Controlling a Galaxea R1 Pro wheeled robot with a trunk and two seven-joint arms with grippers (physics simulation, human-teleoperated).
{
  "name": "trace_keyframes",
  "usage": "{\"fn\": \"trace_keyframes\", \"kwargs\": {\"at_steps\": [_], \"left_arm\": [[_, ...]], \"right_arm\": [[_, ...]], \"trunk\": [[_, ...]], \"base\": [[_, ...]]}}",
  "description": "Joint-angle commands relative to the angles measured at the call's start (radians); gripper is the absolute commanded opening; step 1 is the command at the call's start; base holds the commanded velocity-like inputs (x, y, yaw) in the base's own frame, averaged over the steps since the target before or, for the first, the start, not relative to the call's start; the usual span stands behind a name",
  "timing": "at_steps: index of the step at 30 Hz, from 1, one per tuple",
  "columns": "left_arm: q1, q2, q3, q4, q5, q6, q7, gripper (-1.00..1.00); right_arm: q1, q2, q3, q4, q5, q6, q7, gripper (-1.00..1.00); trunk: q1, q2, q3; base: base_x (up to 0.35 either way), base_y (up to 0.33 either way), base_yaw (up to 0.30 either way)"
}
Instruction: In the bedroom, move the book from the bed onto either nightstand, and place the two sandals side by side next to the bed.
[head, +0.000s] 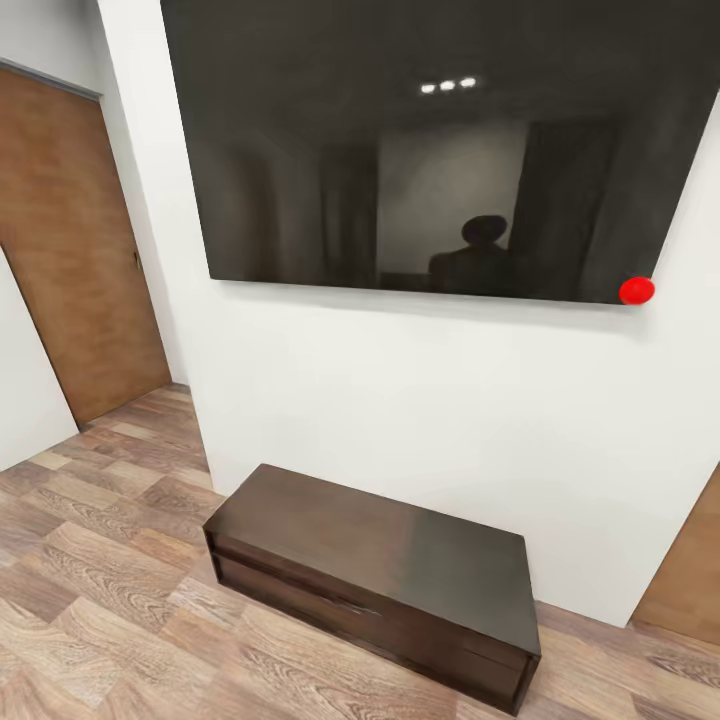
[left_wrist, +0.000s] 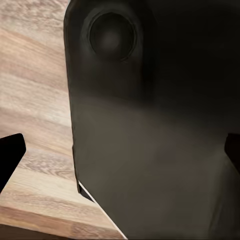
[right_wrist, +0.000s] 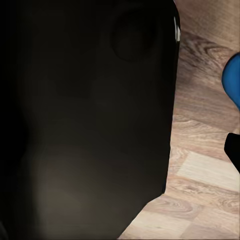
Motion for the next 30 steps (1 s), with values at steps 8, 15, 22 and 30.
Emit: {"fn": "trace_keyframes", "kwargs": {"at_steps": [8,15,22,30], "left_arm": [[-0.003,-0.01,0.003,-0.029,0.002,-0.002,0.0,1.0],[-0.003,-0.012,0.003,-0.057,0.003,-0.002,0.0,1.0],[-0.003,-0.012,0.003,-0.058,0.003,-0.002,0.0,1.0],[-0.003,-0.012,0.003,-0.06,0.003,-0.002,0.0,1.0]], "right_arm": [[0.0,0.003,-0.005,0.005,0.002,-0.004,0.001,1.0],[0.0,0.001,-0.008,0.005,-0.001,-0.003,0.002,1.0],[0.0,0.001,-0.008,0.005,-0.002,0.001,0.002,1.0],[0.0,0.0,-0.008,0.005,-0.002,0.003,0.002,1.0]], "trunk": [[0.0,0.0,0.0],[0.0,0.0,0.0],[0.0,0.0,0.0],[0.0,0.0,0.0]], "base": [[0.0,0.0,0.0],[0.0,0.0,0.0],[0.0,0.0,-0.001],[0.0,0.0,-0.172]]}}
